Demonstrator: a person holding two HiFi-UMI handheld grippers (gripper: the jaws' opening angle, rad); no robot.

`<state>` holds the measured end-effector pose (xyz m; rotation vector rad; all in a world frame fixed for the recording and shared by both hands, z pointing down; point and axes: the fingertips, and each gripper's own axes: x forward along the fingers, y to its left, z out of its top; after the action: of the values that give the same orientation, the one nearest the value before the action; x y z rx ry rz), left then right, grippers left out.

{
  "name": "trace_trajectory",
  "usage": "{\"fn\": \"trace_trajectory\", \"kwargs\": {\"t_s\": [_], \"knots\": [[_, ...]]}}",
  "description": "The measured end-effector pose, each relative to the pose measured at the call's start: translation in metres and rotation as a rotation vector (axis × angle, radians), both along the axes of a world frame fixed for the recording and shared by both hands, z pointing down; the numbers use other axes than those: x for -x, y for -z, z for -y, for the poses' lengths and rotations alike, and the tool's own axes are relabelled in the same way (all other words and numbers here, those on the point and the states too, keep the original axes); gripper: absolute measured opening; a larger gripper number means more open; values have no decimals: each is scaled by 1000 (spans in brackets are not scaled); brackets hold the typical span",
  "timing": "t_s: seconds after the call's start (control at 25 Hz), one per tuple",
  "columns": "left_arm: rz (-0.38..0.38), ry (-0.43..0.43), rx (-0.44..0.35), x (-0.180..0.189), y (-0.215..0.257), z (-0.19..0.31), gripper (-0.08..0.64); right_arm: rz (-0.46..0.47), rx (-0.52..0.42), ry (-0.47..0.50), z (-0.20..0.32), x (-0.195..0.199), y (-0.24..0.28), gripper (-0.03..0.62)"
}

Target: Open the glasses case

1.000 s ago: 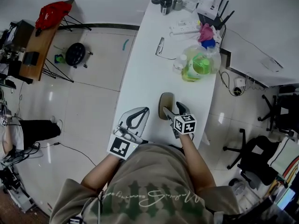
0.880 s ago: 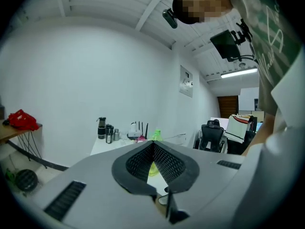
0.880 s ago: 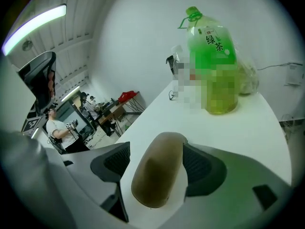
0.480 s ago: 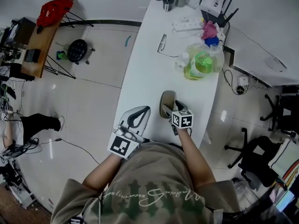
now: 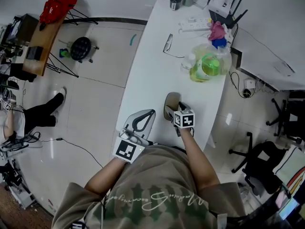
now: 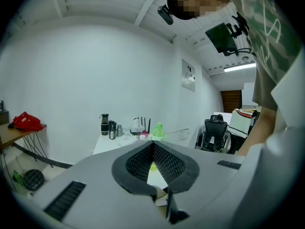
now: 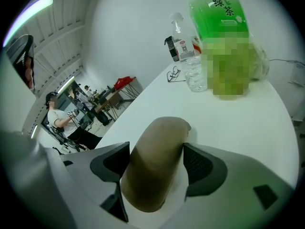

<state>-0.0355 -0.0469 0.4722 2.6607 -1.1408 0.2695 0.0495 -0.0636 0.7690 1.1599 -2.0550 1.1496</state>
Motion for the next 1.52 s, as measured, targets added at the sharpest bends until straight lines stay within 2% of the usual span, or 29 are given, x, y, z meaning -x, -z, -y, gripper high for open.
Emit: {"fn": "trace_trajectory", "kwargs": {"t_s": [0.32,0.52,0.6,1.12,1.24,1.4,1.52], "knots": [[-6,-1,12,-1,-3,1,6,-42,23,-6,3,5,-10,345],[-8,4,26,1,-5,0,6,68,123,-45,3,7,-18,358],[-8,7,33,1,-6,-1,6,84,152,-40,2,8,-20,364],[-10,23,42,3,-11,4,6,12,139,6,7,18,-24,387],[-8,36,43,4,-12,5,6,-5,126,45,5,26,-29,394],[-17,32,53,4,-13,4,6,-84,108,89,9,29,-28,397],[-12,35,60,5,-14,5,6,-88,110,87,9,31,-30,397]]}}
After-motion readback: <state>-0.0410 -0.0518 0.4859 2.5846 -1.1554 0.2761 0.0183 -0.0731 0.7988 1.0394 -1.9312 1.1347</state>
